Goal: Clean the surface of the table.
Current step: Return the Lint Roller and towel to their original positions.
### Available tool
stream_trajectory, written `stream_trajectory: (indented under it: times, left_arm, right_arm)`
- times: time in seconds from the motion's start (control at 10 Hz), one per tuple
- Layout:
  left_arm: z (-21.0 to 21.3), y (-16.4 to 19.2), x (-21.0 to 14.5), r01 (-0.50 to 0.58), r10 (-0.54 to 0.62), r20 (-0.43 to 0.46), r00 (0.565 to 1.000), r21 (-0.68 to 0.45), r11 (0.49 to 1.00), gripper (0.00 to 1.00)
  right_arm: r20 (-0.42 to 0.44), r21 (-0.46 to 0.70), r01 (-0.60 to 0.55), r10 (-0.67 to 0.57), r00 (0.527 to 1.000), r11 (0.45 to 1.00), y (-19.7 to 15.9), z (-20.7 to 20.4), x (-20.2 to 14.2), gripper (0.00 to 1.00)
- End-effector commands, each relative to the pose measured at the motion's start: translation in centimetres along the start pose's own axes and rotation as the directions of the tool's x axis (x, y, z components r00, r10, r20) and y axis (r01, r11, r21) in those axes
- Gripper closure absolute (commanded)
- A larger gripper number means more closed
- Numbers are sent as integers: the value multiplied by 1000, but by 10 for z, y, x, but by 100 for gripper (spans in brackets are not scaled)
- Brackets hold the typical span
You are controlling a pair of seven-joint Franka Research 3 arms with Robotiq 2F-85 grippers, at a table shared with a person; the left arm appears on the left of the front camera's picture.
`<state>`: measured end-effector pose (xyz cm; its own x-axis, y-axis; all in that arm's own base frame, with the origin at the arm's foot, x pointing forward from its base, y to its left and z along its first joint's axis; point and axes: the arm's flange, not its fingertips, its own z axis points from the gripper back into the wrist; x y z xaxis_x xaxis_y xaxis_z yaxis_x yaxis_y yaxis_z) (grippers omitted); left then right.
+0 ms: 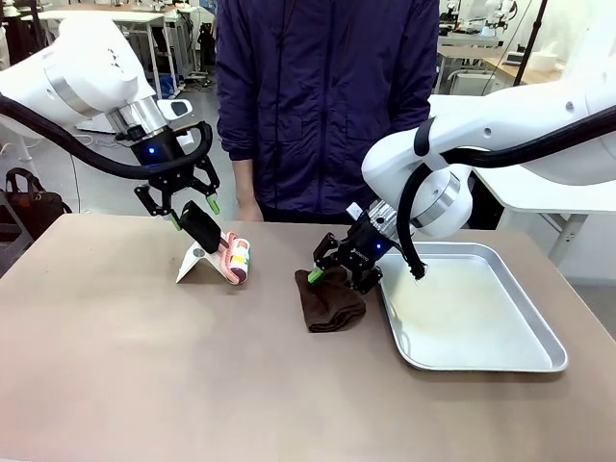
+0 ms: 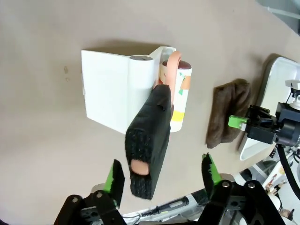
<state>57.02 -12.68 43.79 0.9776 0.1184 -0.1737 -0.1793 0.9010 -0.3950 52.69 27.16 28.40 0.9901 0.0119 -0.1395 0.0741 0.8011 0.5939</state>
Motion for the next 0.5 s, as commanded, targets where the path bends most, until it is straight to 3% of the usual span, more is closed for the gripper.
stream_trajectory:
  times: [0.0,0.4]
  left_arm:
    - [7,11,-21,-4,5,48,999,-8,1000,0]
    - [19,27,-47,42,-37,64,997,-71,997,0]
  right_arm:
    - [-16,-5,-13,12,1000,1000,1,-3,3,0]
    - [1,-15,-86,86,996,996,11,7,-1,0]
